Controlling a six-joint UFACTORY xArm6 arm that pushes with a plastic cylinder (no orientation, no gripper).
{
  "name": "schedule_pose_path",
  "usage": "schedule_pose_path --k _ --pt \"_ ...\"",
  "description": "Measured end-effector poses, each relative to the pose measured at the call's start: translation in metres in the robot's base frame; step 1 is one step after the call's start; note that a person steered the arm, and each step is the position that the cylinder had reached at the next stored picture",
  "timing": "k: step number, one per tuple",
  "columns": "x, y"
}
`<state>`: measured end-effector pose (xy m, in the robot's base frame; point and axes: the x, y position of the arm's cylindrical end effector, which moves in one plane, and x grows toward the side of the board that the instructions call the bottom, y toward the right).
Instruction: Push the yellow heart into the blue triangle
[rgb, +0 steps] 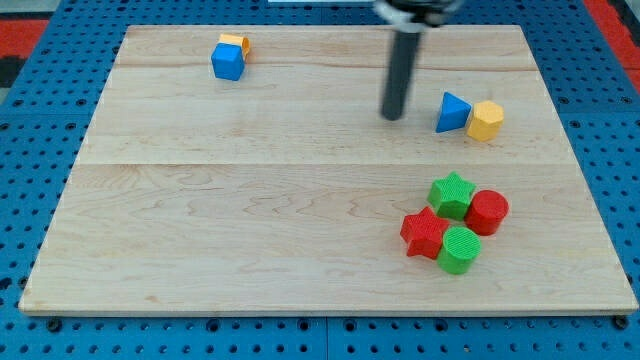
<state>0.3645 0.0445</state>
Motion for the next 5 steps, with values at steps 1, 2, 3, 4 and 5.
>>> schedule_pose_path --k 1,2,3,4,5 --pt "0.0 -0.13" --pt "-0.039 -0.274" --pt "-0.1 -0.304" --pt "-0.128 -0.281" --pt "-0.128 -0.208"
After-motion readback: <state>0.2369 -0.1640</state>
